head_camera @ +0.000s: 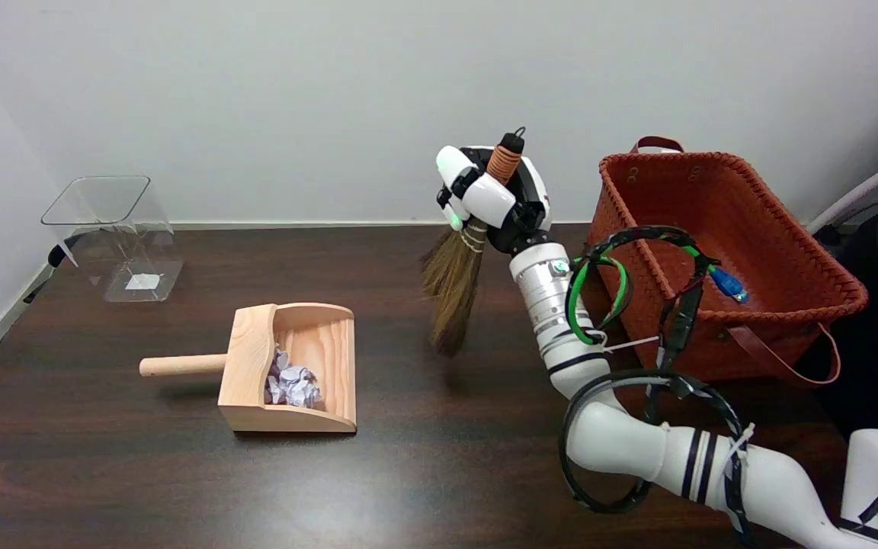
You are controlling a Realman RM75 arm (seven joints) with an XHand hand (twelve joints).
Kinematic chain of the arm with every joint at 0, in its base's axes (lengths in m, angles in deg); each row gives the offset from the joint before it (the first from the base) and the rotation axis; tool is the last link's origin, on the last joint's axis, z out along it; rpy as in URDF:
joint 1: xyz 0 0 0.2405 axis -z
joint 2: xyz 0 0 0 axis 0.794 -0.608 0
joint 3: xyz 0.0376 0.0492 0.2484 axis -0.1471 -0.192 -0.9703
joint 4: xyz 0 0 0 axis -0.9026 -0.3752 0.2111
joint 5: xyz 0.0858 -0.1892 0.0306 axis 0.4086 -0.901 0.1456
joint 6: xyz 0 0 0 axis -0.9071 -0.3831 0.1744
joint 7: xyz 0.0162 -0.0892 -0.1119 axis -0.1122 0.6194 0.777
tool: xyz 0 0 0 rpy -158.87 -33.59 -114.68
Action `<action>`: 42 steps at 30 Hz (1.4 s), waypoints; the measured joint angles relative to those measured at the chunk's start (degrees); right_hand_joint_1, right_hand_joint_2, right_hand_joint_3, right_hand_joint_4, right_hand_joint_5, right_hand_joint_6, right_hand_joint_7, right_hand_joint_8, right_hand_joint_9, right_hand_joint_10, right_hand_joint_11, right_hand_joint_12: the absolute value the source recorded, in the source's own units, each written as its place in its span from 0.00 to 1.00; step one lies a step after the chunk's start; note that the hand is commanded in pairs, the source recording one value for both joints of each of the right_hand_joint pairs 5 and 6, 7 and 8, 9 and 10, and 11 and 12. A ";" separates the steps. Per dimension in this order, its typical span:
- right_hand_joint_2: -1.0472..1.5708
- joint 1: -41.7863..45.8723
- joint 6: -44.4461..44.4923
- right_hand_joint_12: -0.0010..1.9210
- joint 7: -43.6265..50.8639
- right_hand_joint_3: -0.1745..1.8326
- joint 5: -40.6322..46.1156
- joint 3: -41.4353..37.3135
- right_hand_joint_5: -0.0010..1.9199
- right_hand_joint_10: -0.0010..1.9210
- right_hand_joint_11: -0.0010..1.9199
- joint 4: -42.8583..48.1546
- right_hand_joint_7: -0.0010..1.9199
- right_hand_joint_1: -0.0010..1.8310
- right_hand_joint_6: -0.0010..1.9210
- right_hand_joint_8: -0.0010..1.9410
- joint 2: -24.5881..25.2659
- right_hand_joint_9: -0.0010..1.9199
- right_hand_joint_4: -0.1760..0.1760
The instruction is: Place the broom in the basket.
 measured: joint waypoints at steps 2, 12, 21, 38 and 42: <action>1.00 0.71 0.18 0.90 -0.04 0.48 -0.51 -0.06 1.00 1.00 0.90 -0.50 1.00 0.57 1.00 0.99 -0.47 1.00 0.50; 1.00 3.56 1.22 0.90 -1.00 0.48 -2.85 -1.01 1.00 1.00 0.90 -2.20 1.00 0.57 1.00 0.99 -1.91 1.00 0.50; 1.00 4.90 1.47 0.90 -1.97 0.48 -4.67 -2.40 1.00 1.00 0.90 -3.86 1.00 0.57 1.00 0.99 -3.26 1.00 0.50; 1.00 7.06 -5.59 0.90 -2.67 0.47 -6.37 -12.94 1.00 1.00 0.90 -13.94 1.00 0.57 1.00 0.99 -11.33 1.00 0.50; 1.00 7.41 -9.15 0.90 -2.74 0.47 -6.63 -16.47 1.00 1.00 0.90 -15.58 1.00 0.57 1.00 0.99 -12.52 1.00 0.50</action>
